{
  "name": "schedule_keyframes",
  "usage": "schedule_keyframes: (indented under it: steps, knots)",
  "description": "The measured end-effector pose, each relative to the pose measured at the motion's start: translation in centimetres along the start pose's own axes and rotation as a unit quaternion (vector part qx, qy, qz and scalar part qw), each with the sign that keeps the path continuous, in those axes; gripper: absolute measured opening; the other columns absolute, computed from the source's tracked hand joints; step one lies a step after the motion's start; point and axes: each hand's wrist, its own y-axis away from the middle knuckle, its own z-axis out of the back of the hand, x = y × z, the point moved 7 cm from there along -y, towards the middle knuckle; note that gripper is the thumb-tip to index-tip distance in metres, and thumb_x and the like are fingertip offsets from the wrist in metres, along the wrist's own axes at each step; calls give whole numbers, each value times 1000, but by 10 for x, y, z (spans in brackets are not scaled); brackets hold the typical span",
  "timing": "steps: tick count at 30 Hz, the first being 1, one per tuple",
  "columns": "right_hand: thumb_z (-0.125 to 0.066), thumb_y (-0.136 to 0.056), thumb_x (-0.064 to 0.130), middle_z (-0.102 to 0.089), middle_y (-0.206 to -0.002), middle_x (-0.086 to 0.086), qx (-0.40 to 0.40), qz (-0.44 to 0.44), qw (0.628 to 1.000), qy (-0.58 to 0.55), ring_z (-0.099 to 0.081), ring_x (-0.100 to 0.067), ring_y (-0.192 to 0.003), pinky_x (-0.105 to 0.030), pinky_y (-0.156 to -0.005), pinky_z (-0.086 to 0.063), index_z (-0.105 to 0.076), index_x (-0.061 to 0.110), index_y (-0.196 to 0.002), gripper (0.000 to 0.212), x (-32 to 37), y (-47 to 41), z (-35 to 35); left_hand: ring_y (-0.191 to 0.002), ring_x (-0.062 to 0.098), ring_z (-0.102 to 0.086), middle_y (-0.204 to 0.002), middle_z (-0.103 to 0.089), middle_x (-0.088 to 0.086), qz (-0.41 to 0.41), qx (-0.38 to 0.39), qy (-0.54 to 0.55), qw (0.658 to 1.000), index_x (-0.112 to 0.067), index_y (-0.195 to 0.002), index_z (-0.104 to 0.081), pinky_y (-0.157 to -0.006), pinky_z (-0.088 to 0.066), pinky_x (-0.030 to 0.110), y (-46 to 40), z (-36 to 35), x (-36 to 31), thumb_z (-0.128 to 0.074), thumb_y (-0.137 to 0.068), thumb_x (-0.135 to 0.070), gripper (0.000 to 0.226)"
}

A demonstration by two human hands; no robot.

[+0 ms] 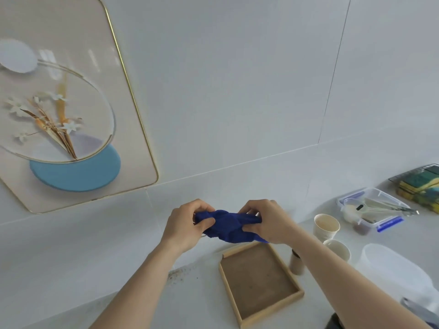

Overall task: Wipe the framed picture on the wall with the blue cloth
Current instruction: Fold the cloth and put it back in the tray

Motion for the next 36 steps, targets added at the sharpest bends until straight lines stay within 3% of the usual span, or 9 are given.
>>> schedule_keyframes:
  steps: [9,17,23,26,28,31,32,34,36]
  knots:
    - [-64,-87,12,-78,-99,2,67,-48,994,65,-70,-26,-89,-47,-77,-62,-72,27,-109,28,-106,-7,-46,-81,12,-68,-90,-71,-15,121,29,-6,992,-31,-97,-61,-68,-50,27,-6,-116,48,-71,-87,-20,18]
    - [-64,-88,11,-74,-110,-1,113,-82,985,97,-67,-29,-97,-44,-79,-59,-69,25,-113,29,-176,-7,-108,-83,13,-60,-97,-66,-9,180,57,-49,981,-33,-84,-51,-66,-41,24,4,-197,101,-68,-88,-10,29]
    - [-62,-95,9,-66,-122,-1,137,-97,979,116,-64,-27,-109,-44,-89,-58,-63,26,-126,36,-219,6,-146,-92,11,-60,-111,-64,-9,173,85,-97,976,-32,-101,-57,-73,-45,17,12,-240,125,-65,-94,-14,21]
    - [-63,-101,23,-44,-159,-5,223,-90,960,146,-40,-31,-147,-47,-116,-45,-38,26,-157,62,-237,24,-174,-125,15,-56,-142,-55,-7,153,154,-156,964,-32,-129,-54,-104,-48,29,22,-262,137,-61,-98,-26,32]
    - [-61,-102,39,-13,-176,-3,275,-83,944,165,-9,-30,-163,-50,-130,-20,-12,28,-166,81,-245,38,-189,-152,19,-30,-166,-31,-5,130,224,-220,941,-30,-152,-36,-124,-28,35,33,-278,146,-56,-100,-38,57]
    - [-46,-100,67,9,-177,1,275,-80,938,196,15,-28,-163,-52,-132,3,7,31,-166,92,-253,48,-199,-161,25,1,-174,-2,-3,97,284,-316,900,-33,-162,-5,-128,7,43,49,-293,163,-41,-98,-60,78]
    - [-37,-97,77,13,-177,2,275,-82,935,209,19,-28,-162,-53,-131,8,10,32,-165,94,-253,50,-201,-160,28,-5,-173,-7,0,85,274,-334,898,-34,-162,-9,-125,13,42,51,-292,166,-34,-95,-68,79]
    - [-16,-84,92,18,-176,2,275,-94,932,216,25,-27,-160,-54,-131,13,13,33,-164,104,-253,51,-204,-146,36,-44,-160,-45,8,83,288,-378,876,-33,-153,-42,-121,6,44,56,-294,176,-20,-89,-78,81]
    - [-17,-82,96,20,-175,1,266,-104,934,215,27,-27,-159,-55,-131,12,13,34,-164,107,-252,51,-203,-129,35,-62,-143,-64,9,66,307,-416,853,-30,-141,-59,-117,-3,47,57,-299,184,-12,-89,-80,87]
